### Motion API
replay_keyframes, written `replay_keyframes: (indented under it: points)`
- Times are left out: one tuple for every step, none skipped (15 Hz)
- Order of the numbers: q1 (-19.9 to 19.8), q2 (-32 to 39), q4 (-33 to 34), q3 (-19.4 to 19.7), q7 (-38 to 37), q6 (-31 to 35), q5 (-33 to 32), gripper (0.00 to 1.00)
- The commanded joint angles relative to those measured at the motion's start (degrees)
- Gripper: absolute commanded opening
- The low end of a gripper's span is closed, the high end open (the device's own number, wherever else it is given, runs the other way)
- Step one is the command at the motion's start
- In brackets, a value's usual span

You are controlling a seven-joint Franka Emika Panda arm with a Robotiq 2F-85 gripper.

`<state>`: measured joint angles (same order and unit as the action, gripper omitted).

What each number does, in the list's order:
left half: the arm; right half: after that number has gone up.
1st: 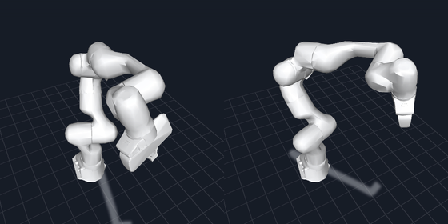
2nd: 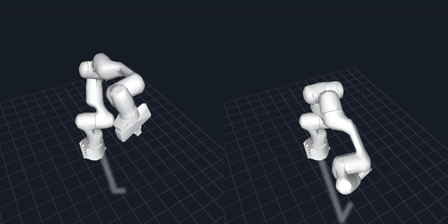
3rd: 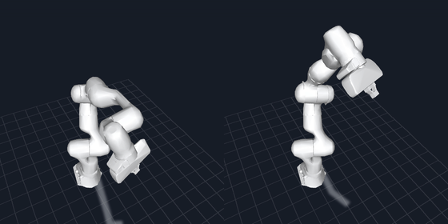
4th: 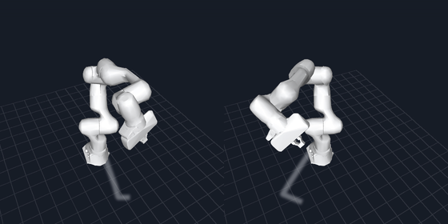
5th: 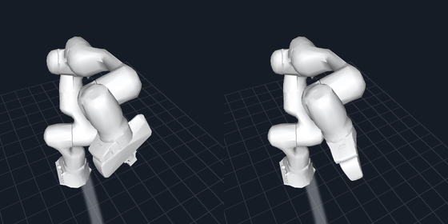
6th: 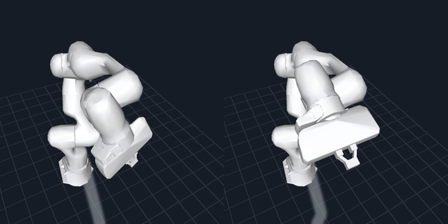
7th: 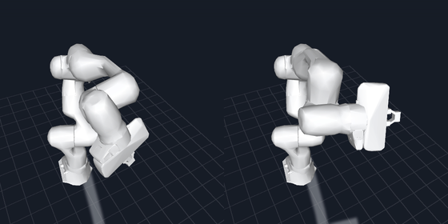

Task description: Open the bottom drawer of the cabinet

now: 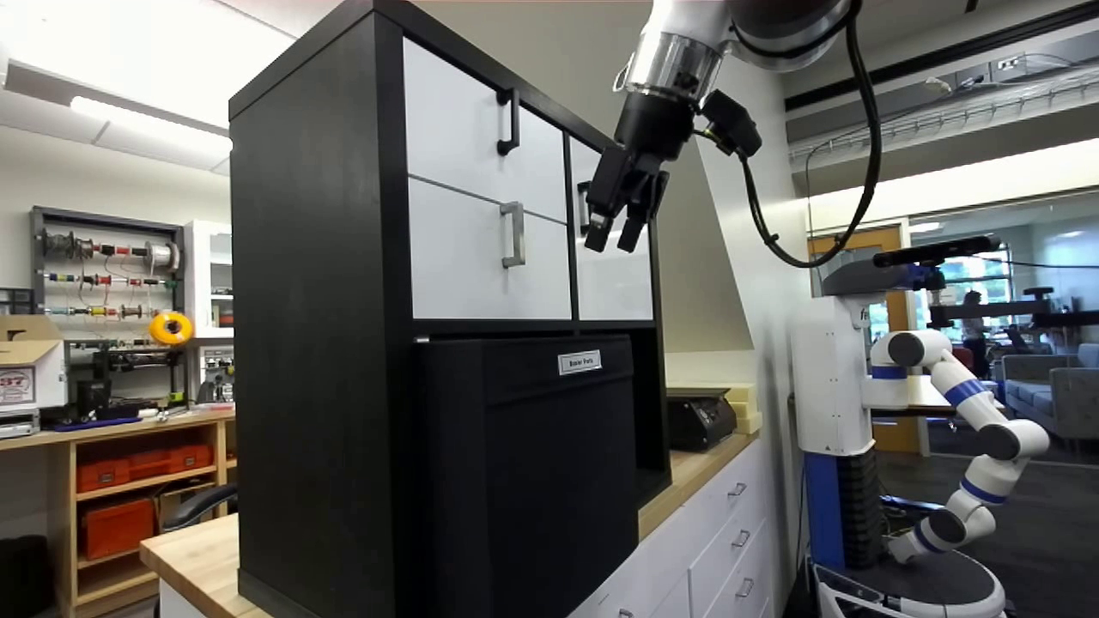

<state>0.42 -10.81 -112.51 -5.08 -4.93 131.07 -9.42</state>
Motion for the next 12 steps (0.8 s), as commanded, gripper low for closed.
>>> replay_keyframes:
  points:
    - [-0.33, 1.59, 3.1, 0.94, -0.33, 0.78, -1.41, 1.0]
    - [-0.42, 2.07, 3.9, 1.16, -0.33, 0.85, -1.4, 1.0]
    - [-0.36, 2.67, 4.8, 1.46, 0.24, 0.88, -0.78, 1.0]
    - [-0.29, 3.38, 5.66, 1.75, 0.66, 1.01, -0.35, 1.0]
    - [-0.39, 4.07, 6.53, 1.84, 0.1, 1.09, -0.75, 1.0]
    - [-0.32, 4.63, 7.21, 1.98, 0.23, 1.31, -0.75, 1.0]
    - [-0.19, 5.34, 7.96, 2.11, 0.49, 1.7, -0.57, 1.0]
    - [-0.13, 6.03, 8.65, 2.2, 0.56, 2.11, -0.51, 1.0]
    - [-0.05, 6.88, 9.53, 2.29, 0.85, 2.65, -0.26, 1.0]
    - [-0.01, 7.59, 10.25, 2.35, 0.97, 2.98, 0.01, 1.0]
    - [0.03, 8.34, 10.99, 2.44, 1.17, 3.52, 0.38, 1.0]
    - [0.04, 8.95, 11.56, 2.5, 1.32, 4.13, 0.59, 1.0]
